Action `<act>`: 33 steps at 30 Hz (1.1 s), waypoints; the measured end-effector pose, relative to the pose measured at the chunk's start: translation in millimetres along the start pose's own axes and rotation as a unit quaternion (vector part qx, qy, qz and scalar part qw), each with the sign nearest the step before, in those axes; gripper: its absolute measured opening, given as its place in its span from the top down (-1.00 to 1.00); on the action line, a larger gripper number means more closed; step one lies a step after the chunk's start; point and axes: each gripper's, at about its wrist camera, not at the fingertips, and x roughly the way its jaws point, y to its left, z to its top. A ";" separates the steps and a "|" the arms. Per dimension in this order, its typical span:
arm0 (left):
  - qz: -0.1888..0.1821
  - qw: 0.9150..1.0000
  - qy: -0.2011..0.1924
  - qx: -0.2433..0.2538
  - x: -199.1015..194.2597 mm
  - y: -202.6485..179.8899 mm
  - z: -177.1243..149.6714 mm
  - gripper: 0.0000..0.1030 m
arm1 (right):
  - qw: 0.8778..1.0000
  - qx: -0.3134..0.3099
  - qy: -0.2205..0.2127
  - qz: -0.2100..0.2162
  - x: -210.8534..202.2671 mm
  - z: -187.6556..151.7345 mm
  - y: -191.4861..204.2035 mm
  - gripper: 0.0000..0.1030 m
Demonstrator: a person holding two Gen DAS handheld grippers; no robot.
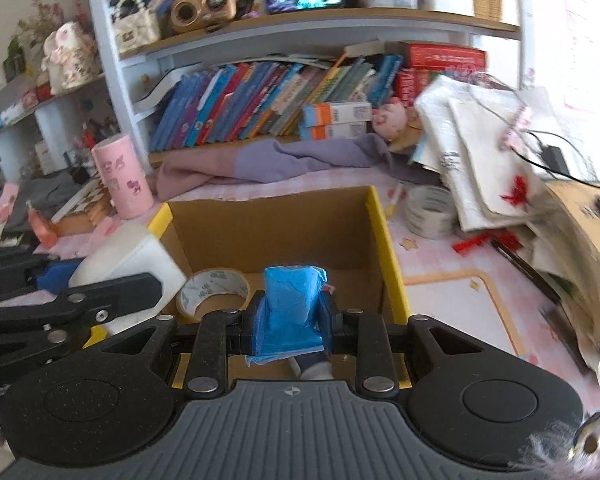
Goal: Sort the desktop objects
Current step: 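Lower both tools holding the block and blue object into the yellow box, then open both tools, releasing the cream block and blue object inside the box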
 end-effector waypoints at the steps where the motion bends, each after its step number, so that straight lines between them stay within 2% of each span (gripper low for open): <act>1: 0.005 1.000 0.005 0.001 5.9 1.0 -0.4 0.53 | 1.000 -0.008 0.005 0.003 6.7 0.7 0.8 0.53; 7: 0.022 0.999 0.039 0.014 35.4 2.6 -5.5 0.53 | 0.998 -0.042 0.043 0.016 43.0 -1.6 4.8 0.53; 14: 0.025 0.996 0.086 0.014 51.5 2.9 -20.6 0.52 | 0.994 -0.052 0.092 0.024 69.3 -11.5 1.0 0.53; 23: 0.027 0.995 0.092 -0.012 53.5 7.8 -24.6 0.45 | 0.991 -0.044 0.117 0.037 79.3 -16.0 -2.2 0.53; 26: 0.036 0.995 0.089 -0.010 52.4 7.5 -24.0 0.34 | 0.991 -0.044 0.118 0.037 79.4 -16.1 -1.9 0.53; 30: 0.051 0.996 0.075 -0.006 43.9 8.2 -21.8 -0.02 | 0.992 -0.033 0.118 0.037 77.5 -16.5 -3.2 0.50; 33: 0.049 0.997 0.061 -0.019 33.8 11.8 -19.5 -0.08 | 0.993 -0.025 0.109 0.038 70.9 -15.6 -4.1 0.37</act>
